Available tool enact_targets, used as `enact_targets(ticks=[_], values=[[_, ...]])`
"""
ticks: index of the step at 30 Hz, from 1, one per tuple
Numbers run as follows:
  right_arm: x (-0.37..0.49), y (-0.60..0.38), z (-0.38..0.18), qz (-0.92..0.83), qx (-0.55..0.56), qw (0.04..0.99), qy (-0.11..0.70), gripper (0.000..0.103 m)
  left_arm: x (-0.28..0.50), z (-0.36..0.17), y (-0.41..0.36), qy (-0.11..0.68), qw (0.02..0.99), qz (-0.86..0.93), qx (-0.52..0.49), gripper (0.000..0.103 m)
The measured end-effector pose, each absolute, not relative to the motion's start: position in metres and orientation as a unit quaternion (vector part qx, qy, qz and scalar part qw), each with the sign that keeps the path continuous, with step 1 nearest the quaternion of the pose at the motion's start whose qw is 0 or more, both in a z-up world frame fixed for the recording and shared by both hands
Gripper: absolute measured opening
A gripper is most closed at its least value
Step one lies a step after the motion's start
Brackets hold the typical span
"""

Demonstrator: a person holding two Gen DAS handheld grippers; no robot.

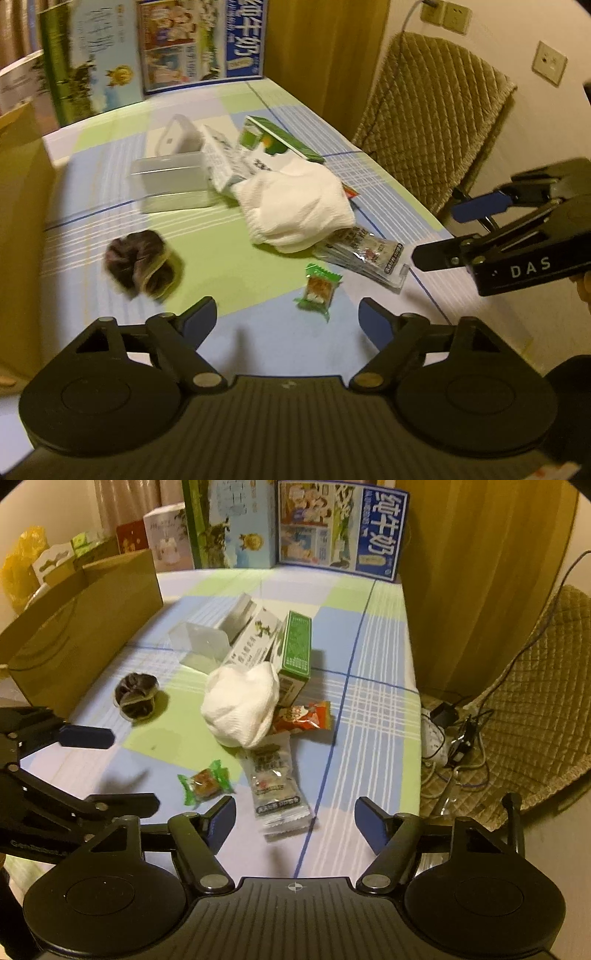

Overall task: Organize objects
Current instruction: 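Grasp the green candy with the left tool while the right tool grasps the clear snack packet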

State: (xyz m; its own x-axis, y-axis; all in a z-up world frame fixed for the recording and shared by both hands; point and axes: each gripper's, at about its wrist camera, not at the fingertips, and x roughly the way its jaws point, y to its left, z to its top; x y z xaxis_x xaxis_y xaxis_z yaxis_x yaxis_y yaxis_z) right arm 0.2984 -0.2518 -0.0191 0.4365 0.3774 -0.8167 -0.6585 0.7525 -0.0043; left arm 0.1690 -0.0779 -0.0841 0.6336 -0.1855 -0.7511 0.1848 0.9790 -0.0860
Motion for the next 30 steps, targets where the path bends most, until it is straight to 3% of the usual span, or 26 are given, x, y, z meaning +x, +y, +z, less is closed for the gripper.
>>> enact_targets(ticks=[4,9,12,14,16,20,23,30], values=[[0.307,-0.254,-0.024,0.314,-0.157,0.827,0.439,0.069,0.186,-0.098,-0.086,0.428,0.897,-0.113,0.012,0.058],[0.313,-0.253,-0.029,0.312,-0.156,0.825,0.445,0.069,0.199,-0.108,-0.092,0.429,0.894,-0.130,0.014,0.052],[0.316,-0.250,-0.032,0.315,-0.156,0.823,0.447,0.069,0.205,-0.113,-0.095,0.433,0.891,-0.139,0.021,0.042],[0.317,-0.248,-0.033,0.318,-0.157,0.821,0.447,0.069,0.207,-0.116,-0.093,0.433,0.889,-0.144,0.024,0.024],[0.318,-0.244,-0.034,0.324,-0.160,0.818,0.447,0.069,0.207,-0.116,-0.089,0.435,0.889,-0.143,0.027,0.016],[0.322,-0.231,-0.040,0.339,-0.170,0.809,0.449,0.068,0.199,-0.114,-0.069,0.437,0.890,-0.124,0.019,0.016],[0.329,-0.220,-0.050,0.342,-0.181,0.798,0.461,0.054,0.193,-0.114,-0.054,0.438,0.892,-0.108,0.013,0.016],[0.336,-0.200,-0.067,0.337,-0.213,0.787,0.470,0.046,0.188,-0.115,-0.038,0.442,0.892,-0.097,-0.002,0.016]])
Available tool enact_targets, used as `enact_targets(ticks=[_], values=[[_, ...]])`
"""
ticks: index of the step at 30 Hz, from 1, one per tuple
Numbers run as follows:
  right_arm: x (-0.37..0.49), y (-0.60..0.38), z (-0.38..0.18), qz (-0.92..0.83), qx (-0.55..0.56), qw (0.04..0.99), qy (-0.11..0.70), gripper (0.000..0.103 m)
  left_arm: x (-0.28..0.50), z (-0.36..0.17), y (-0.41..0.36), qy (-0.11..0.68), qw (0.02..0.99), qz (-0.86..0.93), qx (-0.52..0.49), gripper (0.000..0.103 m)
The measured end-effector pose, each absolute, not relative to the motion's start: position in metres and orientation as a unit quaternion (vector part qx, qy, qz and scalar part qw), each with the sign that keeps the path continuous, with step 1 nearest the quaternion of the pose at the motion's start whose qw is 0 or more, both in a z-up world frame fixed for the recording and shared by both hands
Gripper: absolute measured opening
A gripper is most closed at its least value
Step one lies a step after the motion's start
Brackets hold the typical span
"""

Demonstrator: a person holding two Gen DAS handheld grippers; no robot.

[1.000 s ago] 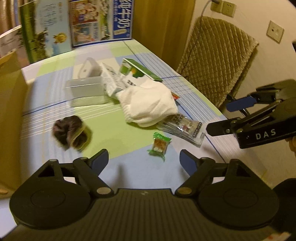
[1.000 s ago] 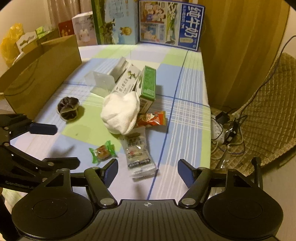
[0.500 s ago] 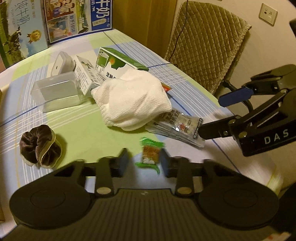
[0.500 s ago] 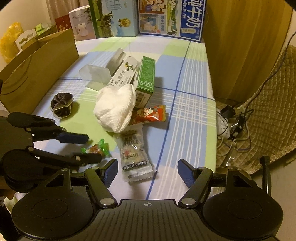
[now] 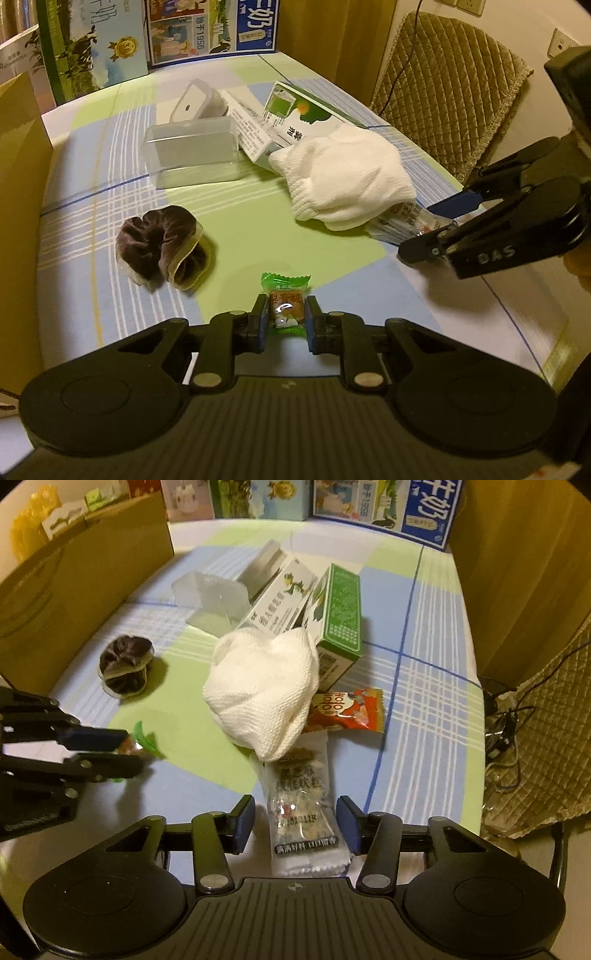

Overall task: Organize objects
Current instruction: 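Grasp the green candy with the left tool while the right tool grasps the clear snack packet, then carry both items to the cardboard box and open both tools to drop them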

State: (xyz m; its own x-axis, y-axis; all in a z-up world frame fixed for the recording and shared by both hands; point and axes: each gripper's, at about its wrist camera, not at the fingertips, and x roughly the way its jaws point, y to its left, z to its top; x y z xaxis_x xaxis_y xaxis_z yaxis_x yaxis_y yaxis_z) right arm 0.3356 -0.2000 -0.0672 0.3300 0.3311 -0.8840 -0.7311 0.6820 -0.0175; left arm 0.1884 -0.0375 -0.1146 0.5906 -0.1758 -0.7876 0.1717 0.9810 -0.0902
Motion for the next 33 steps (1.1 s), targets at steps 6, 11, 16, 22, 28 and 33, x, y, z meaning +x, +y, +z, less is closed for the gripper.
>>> enact_targets(ticks=[6,11,16,22,28,33], values=[[0.329,-0.195,-0.066,0.316,-0.194,0.788,0.491,0.034,0.187,-0.113,-0.033,0.442,0.891,-0.099,-0.013,0.016],[0.309,-0.189,-0.051,0.336,-0.185,0.781,0.493,0.034,0.177,-0.102,-0.027,0.441,0.892,-0.100,-0.013,0.016],[0.286,-0.186,-0.035,0.338,-0.168,0.788,0.486,0.034,0.162,-0.085,-0.020,0.434,0.895,-0.097,-0.018,0.016],[0.259,-0.188,-0.006,0.344,-0.136,0.800,0.472,0.034,0.138,-0.055,-0.012,0.415,0.904,-0.098,-0.022,0.016],[0.239,-0.160,0.046,0.378,-0.127,0.814,0.423,0.034,0.113,-0.012,0.008,0.383,0.920,-0.080,-0.020,0.016],[0.228,-0.116,0.087,0.425,-0.109,0.812,0.386,0.034,0.094,0.025,0.045,0.354,0.934,-0.043,-0.017,0.016]])
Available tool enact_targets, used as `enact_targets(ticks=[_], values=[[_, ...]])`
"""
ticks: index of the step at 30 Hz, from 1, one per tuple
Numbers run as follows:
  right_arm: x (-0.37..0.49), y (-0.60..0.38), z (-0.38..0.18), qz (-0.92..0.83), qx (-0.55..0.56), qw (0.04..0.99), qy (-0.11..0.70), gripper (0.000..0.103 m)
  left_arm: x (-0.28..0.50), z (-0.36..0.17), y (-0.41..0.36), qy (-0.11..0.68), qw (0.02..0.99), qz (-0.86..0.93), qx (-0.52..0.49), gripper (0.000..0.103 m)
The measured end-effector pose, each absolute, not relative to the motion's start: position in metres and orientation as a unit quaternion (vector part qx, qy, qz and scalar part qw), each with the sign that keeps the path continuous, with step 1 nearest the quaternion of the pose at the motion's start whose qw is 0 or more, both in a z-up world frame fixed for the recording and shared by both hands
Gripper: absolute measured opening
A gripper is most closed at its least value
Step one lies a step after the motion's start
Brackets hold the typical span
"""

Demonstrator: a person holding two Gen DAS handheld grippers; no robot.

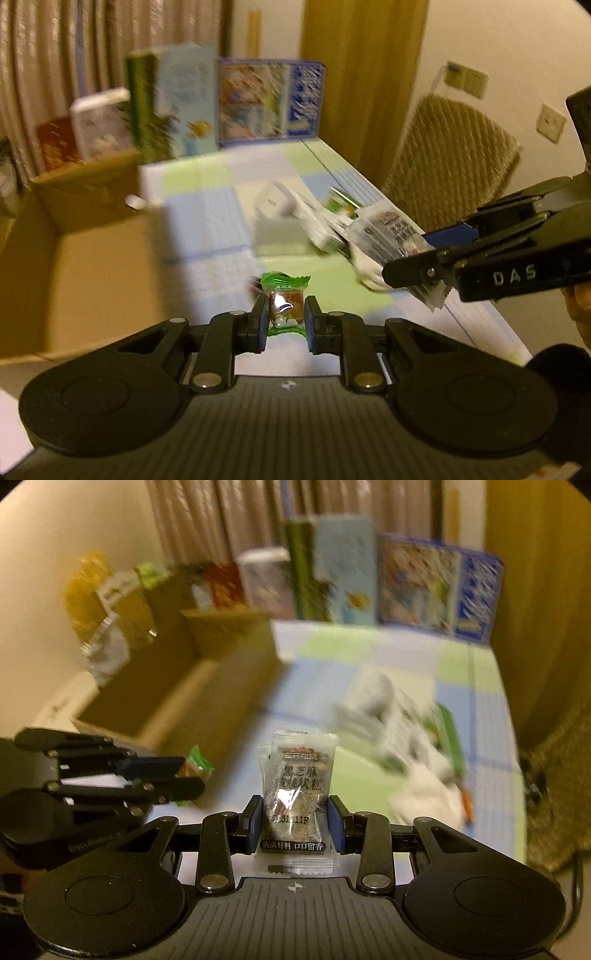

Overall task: Organize objects
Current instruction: 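Carry both items to the cardboard box and open both tools to drop them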

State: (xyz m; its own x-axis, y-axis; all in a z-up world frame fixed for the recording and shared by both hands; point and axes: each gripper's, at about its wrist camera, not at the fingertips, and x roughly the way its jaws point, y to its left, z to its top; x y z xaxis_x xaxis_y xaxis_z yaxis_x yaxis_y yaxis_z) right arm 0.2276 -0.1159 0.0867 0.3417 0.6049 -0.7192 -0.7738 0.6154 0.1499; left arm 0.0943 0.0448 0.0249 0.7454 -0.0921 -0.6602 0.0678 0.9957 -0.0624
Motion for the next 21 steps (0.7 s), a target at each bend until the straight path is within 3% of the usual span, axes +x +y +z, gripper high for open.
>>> enact_targets(ticks=[8,21], values=[[0.215,-0.009,0.110,0.487,-0.113,0.790,0.356,0.034,0.078,0.054,0.142,0.339,0.940,0.047,-0.013,0.016],[0.241,0.097,0.054,0.480,-0.112,0.774,0.398,0.034,0.092,0.024,0.238,0.357,0.930,0.081,-0.028,0.016]])
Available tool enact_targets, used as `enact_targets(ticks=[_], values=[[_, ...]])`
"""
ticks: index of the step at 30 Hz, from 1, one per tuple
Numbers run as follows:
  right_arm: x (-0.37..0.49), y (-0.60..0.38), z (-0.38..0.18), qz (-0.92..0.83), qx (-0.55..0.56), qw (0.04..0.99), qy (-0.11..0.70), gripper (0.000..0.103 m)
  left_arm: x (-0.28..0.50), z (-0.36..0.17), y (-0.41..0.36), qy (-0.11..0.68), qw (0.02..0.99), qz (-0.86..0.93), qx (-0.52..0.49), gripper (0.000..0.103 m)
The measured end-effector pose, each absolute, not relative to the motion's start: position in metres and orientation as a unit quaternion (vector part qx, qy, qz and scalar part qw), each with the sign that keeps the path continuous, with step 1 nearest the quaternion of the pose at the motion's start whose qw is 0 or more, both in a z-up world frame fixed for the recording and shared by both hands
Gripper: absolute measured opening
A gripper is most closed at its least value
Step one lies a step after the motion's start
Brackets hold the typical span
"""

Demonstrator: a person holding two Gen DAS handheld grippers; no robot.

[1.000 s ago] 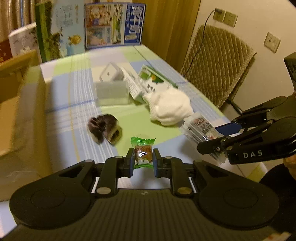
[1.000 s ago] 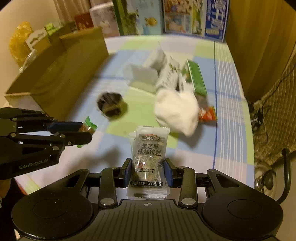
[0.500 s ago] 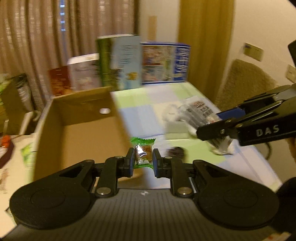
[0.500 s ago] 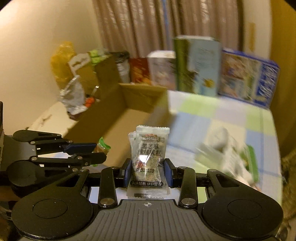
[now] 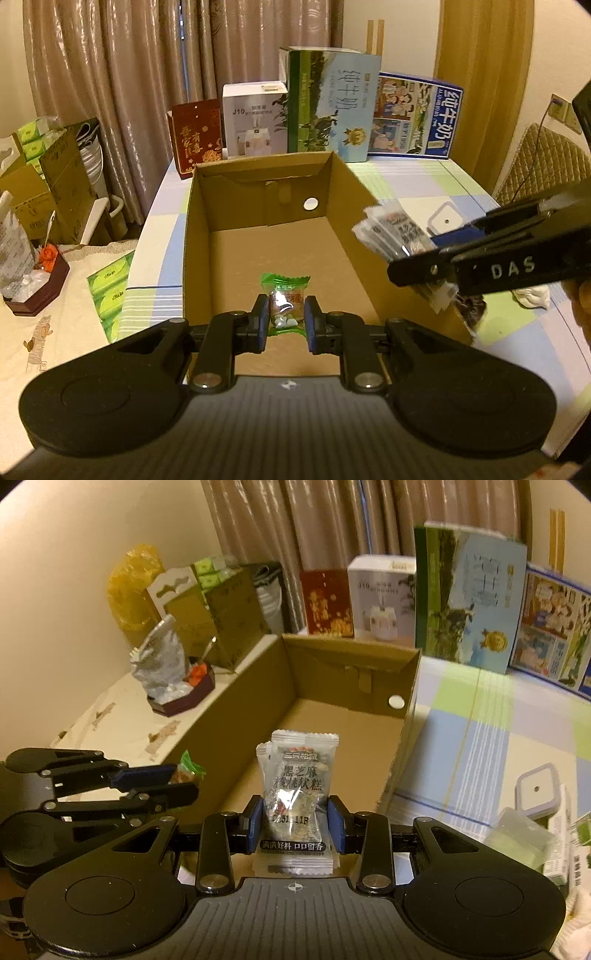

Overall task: Organize objects
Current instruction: 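Carry both items to the cardboard box and open both tools to drop them, then withdraw both tools from the box back over the table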

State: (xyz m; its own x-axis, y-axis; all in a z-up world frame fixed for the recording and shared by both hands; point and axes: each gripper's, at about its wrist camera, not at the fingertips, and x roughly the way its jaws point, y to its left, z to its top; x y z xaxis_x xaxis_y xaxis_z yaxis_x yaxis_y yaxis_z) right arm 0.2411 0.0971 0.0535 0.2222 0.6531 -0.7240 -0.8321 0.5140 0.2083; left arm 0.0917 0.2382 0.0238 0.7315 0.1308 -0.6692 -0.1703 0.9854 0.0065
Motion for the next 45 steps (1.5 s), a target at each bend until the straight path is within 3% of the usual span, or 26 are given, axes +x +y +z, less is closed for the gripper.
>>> enact_targets(ticks=[3,5,13,15,16,17,21,26,31,36,41,45], values=[[0.246,0.101,0.046,0.477,-0.115,0.773,0.403,0.034,0.100,0.015,0.247,0.359,0.930,0.076,-0.033,0.017],[0.249,0.102,0.041,0.473,-0.113,0.773,0.407,0.034,0.103,0.011,0.252,0.355,0.931,0.075,-0.034,0.028],[0.255,0.107,0.031,0.476,-0.102,0.772,0.408,0.034,0.090,0.014,0.264,0.336,0.936,0.092,-0.044,0.028],[0.255,0.106,0.035,0.485,-0.088,0.774,0.399,0.042,0.084,0.018,0.266,0.331,0.937,0.099,-0.050,0.030],[0.254,0.104,0.038,0.483,-0.083,0.777,0.395,0.055,0.080,0.020,0.266,0.329,0.938,0.100,-0.053,0.030],[0.253,0.100,0.042,0.482,-0.076,0.781,0.389,0.062,0.077,0.022,0.266,0.326,0.938,0.101,-0.055,0.032],[0.246,0.076,0.061,0.474,-0.054,0.794,0.376,0.066,0.063,0.032,0.260,0.317,0.941,0.104,-0.058,0.038],[0.229,0.029,0.083,0.444,-0.040,0.819,0.360,0.081,0.043,0.044,0.239,0.301,0.946,0.101,-0.066,0.054],[0.203,-0.030,0.094,0.408,-0.030,0.844,0.346,0.086,0.024,0.053,0.206,0.288,0.950,0.091,-0.078,0.068],[0.179,-0.086,0.097,0.366,-0.028,0.866,0.341,0.091,0.010,0.057,0.175,0.286,0.951,0.072,-0.096,0.074],[0.162,-0.132,0.096,0.330,-0.025,0.878,0.345,0.100,-0.002,0.060,0.142,0.282,0.951,0.061,-0.114,0.097],[0.153,-0.157,0.092,0.309,-0.028,0.882,0.353,0.101,-0.004,0.061,0.118,0.287,0.950,0.049,-0.115,0.102]])
